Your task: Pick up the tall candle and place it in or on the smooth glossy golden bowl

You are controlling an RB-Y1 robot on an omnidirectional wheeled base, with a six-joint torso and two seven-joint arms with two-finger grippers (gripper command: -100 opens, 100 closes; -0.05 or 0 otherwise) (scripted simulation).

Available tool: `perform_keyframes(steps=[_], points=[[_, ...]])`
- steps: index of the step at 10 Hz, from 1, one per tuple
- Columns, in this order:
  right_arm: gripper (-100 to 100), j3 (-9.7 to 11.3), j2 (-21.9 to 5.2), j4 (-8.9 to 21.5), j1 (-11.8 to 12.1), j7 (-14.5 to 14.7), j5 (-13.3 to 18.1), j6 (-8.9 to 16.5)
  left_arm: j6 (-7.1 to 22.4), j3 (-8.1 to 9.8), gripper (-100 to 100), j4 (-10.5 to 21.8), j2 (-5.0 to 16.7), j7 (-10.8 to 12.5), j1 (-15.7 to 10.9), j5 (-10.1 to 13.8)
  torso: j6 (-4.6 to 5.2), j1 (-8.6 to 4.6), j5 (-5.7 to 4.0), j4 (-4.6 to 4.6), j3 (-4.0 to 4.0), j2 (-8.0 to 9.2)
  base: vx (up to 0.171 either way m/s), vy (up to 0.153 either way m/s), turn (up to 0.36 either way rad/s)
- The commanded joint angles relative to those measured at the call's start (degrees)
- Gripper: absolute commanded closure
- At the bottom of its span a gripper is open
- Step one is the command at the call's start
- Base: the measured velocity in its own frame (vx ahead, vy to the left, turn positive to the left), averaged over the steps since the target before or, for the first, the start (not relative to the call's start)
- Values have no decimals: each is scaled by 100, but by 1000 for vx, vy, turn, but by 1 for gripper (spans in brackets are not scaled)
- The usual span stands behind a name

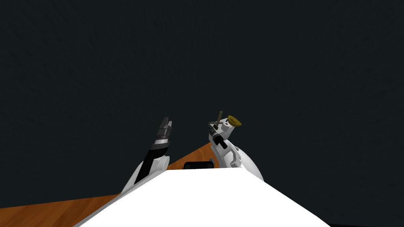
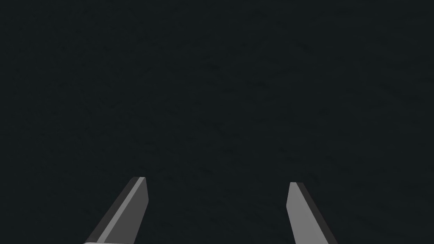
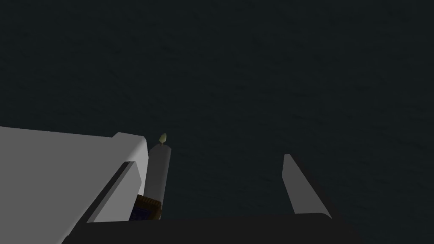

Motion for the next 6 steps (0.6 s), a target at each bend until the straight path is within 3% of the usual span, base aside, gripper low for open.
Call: perform_keyframes(steps=[1,6], points=[[-100,4,-28,-22,3,-7,-11,78,0,0,0,0,0,0,0,0,0,0,0,0,0,0,3,5,-10],[-100,4,-28,-22,3,-7,-11,78,0,0,0,0,0,0,0,0,-1,2,1,-1,-2,-3,2,2,-5]])
